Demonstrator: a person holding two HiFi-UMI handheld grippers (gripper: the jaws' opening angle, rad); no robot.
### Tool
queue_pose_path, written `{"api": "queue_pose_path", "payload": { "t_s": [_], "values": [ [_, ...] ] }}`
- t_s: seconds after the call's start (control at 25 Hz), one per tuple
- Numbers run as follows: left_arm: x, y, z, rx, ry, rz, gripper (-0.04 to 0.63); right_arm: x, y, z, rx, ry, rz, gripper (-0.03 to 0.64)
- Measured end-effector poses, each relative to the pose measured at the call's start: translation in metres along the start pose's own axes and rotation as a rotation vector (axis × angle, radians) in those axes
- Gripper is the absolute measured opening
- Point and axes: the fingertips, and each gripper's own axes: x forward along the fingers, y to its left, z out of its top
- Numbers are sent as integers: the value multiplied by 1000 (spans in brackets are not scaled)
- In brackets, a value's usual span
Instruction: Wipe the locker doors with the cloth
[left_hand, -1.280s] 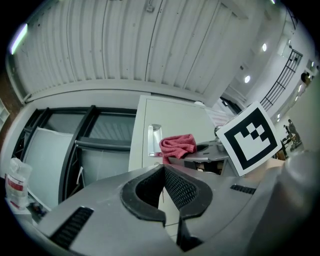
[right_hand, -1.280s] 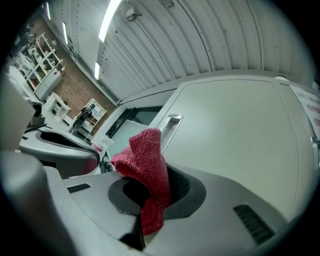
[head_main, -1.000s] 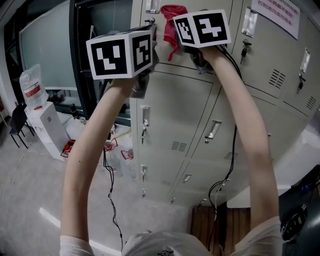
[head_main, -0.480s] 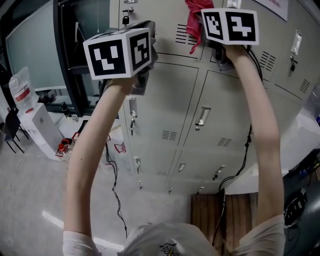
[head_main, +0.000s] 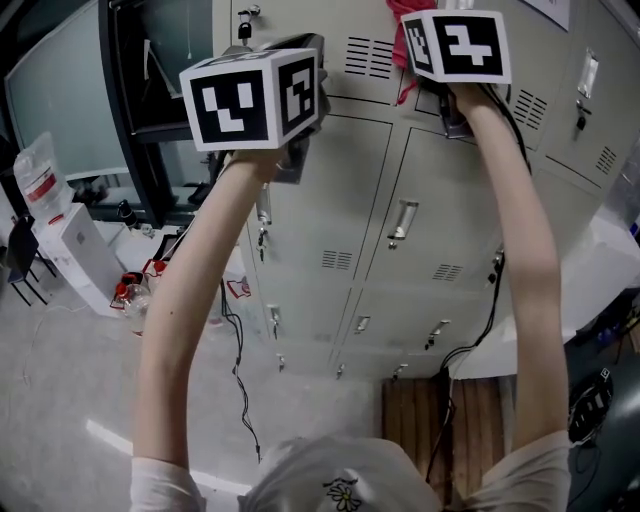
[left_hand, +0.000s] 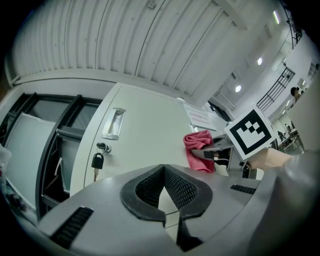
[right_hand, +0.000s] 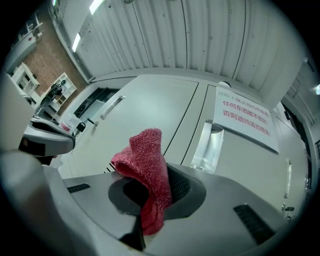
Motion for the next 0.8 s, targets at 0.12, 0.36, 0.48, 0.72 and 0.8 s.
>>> {"api": "queue_pose_path", "payload": {
  "t_s": [0.12,0.36,0.48,0.72,0.8],
  "values": [
    [-2,0,0,-3,4,-3,16,-2,-9,-5,10,12,-27,31],
    [-7,4,4,-5,2,-2,16,-4,-17,-11,41,16,-35,31],
    [-11,6,0,-10,11,-1,17,-3,-16,-11,45,20,-44,31],
    [-24,22,-7,-20,31,16,16,-5,-17,-8,86,20,-55,31],
    [-30,31,-10,-23,37,27,17,-7,-14,-7,116,2,-50,31]
  ]
}}
